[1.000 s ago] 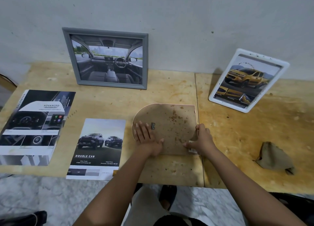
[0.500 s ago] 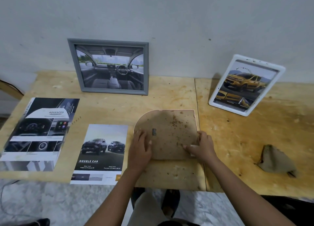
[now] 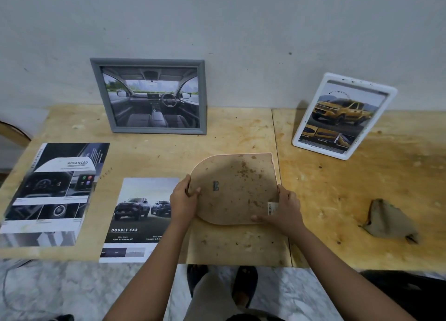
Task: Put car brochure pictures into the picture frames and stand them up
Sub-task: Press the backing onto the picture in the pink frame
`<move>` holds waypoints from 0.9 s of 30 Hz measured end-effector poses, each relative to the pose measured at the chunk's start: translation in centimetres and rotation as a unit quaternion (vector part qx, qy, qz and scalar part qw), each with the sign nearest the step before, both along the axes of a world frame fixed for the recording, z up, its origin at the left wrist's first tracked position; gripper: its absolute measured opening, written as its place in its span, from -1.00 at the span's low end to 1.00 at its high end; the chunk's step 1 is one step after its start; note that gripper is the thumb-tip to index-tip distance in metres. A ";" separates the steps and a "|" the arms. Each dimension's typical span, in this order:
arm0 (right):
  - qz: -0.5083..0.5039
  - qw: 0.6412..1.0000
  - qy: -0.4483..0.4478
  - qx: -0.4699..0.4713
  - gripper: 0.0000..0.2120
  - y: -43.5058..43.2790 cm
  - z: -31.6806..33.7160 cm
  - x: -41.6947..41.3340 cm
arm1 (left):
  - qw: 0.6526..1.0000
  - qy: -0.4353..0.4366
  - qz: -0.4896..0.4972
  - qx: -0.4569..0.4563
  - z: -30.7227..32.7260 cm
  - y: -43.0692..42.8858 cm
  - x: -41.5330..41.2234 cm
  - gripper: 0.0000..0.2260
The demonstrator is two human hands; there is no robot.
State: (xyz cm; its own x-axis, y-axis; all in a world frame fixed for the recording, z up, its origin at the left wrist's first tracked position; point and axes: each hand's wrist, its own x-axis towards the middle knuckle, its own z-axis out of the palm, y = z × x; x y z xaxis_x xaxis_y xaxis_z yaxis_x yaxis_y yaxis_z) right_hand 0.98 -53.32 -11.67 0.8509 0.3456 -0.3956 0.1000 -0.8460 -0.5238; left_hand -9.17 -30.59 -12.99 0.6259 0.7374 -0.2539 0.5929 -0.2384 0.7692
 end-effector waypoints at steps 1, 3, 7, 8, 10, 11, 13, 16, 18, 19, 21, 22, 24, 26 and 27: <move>-0.001 1.000 0.001 -0.005 0.09 0.1 0.0 0.0 | 1.000 -0.010 0.010 0.003 0.0 -0.1 0.0 -0.58; -0.002 1.000 0.005 -0.014 0.09 0.1 -0.1 0.0 | 0.999 -0.024 0.023 0.010 0.1 -0.3 -0.1 -0.60; 0.002 1.000 0.012 -0.024 0.08 0.3 0.0 0.1 | 0.999 -0.027 0.029 0.010 0.6 -0.5 0.0 -0.61; 0.004 1.000 0.015 -0.027 0.08 0.3 0.1 0.2 | 0.999 -0.024 0.029 0.012 0.6 -0.5 0.1 -0.61; 0.006 0.999 0.021 -0.034 0.08 0.5 0.2 0.3 | 0.999 -0.016 0.034 0.011 0.8 -0.3 0.2 -0.59; 0.006 0.999 0.024 -0.038 0.07 0.7 0.2 0.4 | 0.999 -0.010 0.036 0.008 0.8 -0.2 0.4 -0.59; 0.002 0.998 0.030 -0.047 0.05 0.9 0.4 0.6 | 0.999 0.002 0.037 0.007 0.9 0.2 0.6 -0.60; -0.002 0.998 0.036 -0.056 0.02 1.2 0.6 0.8 | 0.999 0.015 0.041 0.009 0.6 0.7 0.8 -0.64; -0.002 0.997 0.036 -0.068 0.00 1.4 0.7 0.8 | 0.998 0.032 0.048 0.016 0.1 1.1 1.0 -0.61; -0.001 0.997 0.035 -0.076 -0.01 1.4 0.8 0.8 | 0.997 0.044 0.052 0.021 -0.2 1.1 1.1 -0.57; 0.001 0.995 0.032 -0.091 -0.01 1.6 1.0 0.8 | 0.996 0.066 0.054 0.034 -0.4 1.1 1.0 -0.51; 0.004 0.995 0.028 -0.101 0.00 1.7 1.2 0.8 | 0.995 0.075 0.052 0.042 -0.4 1.1 1.0 -0.51; 0.022 0.992 0.006 -0.123 0.01 2.0 1.5 0.6 | 0.993 0.088 0.023 0.070 -0.1 0.9 0.9 -0.56; 0.063 0.991 -0.031 -0.115 0.06 2.4 1.6 0.6 | 0.988 0.087 -0.032 0.125 0.2 0.7 1.0 -0.62; 0.092 0.989 -0.044 -0.103 0.09 2.7 1.6 0.7 | 0.983 0.085 -0.065 0.151 0.2 0.5 1.2 -0.63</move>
